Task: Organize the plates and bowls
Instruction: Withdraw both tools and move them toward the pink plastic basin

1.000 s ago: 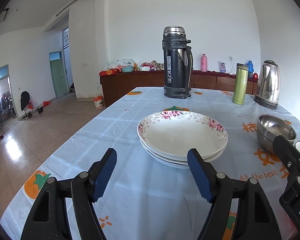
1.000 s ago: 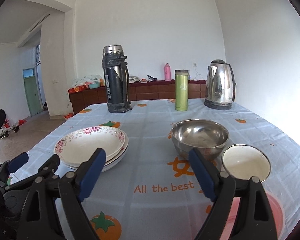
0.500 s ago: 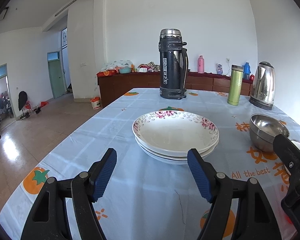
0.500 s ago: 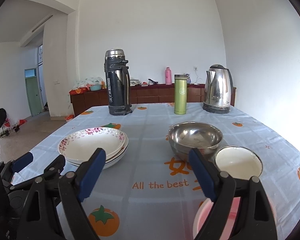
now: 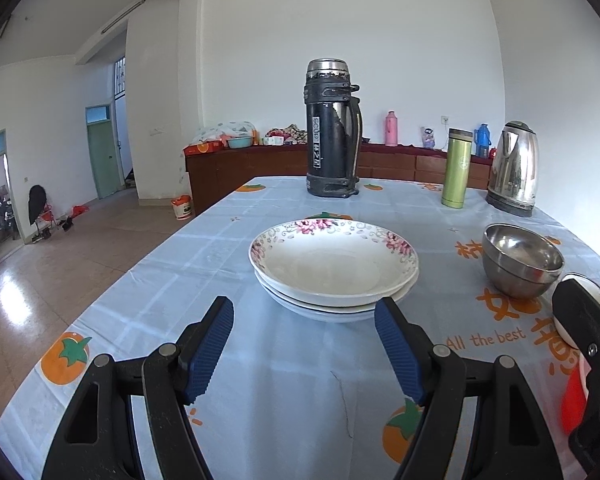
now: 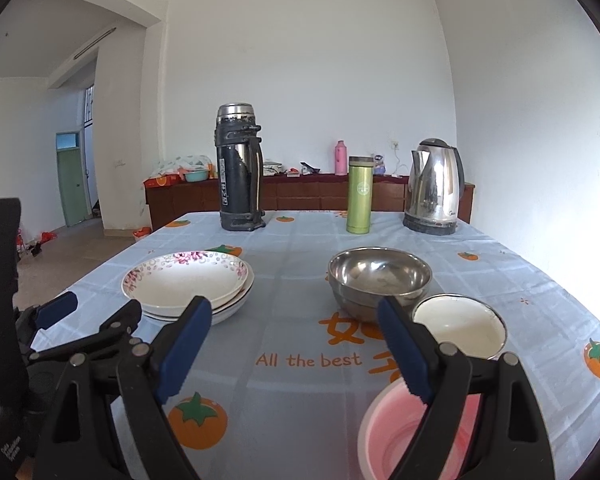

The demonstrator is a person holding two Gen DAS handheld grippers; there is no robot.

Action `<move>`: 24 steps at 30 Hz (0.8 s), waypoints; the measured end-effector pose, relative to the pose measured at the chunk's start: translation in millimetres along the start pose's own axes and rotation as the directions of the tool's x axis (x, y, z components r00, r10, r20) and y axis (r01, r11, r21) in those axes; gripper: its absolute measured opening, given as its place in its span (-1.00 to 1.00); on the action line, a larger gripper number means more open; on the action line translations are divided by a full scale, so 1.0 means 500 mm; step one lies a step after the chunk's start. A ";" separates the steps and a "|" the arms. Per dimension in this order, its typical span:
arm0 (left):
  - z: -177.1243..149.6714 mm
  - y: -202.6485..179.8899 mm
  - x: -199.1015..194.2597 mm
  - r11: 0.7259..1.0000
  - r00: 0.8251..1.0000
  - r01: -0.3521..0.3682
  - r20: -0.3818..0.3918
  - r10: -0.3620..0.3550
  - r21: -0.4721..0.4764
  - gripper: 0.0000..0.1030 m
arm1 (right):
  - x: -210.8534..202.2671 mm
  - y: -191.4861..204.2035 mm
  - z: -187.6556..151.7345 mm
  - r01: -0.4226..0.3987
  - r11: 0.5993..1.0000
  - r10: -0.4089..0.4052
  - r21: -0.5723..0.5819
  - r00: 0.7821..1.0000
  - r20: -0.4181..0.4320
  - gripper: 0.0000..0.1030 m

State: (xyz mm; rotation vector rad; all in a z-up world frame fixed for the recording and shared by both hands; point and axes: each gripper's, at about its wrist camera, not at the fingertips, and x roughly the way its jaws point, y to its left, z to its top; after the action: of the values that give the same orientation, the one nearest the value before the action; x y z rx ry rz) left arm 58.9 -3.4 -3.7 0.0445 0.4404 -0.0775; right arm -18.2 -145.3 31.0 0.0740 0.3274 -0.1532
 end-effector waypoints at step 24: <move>-0.010 -0.075 -0.022 0.990 0.991 0.132 -0.015 -0.131 0.040 0.46 | -0.120 -0.132 -0.026 0.086 0.994 -0.092 0.067 0.991 0.099 0.61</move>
State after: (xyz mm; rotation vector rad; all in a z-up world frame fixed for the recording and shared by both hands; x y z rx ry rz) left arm 43.6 -39.6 -4.2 0.0562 0.4541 -0.2161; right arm -88.9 -201.1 35.1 0.1134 0.2236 -0.2551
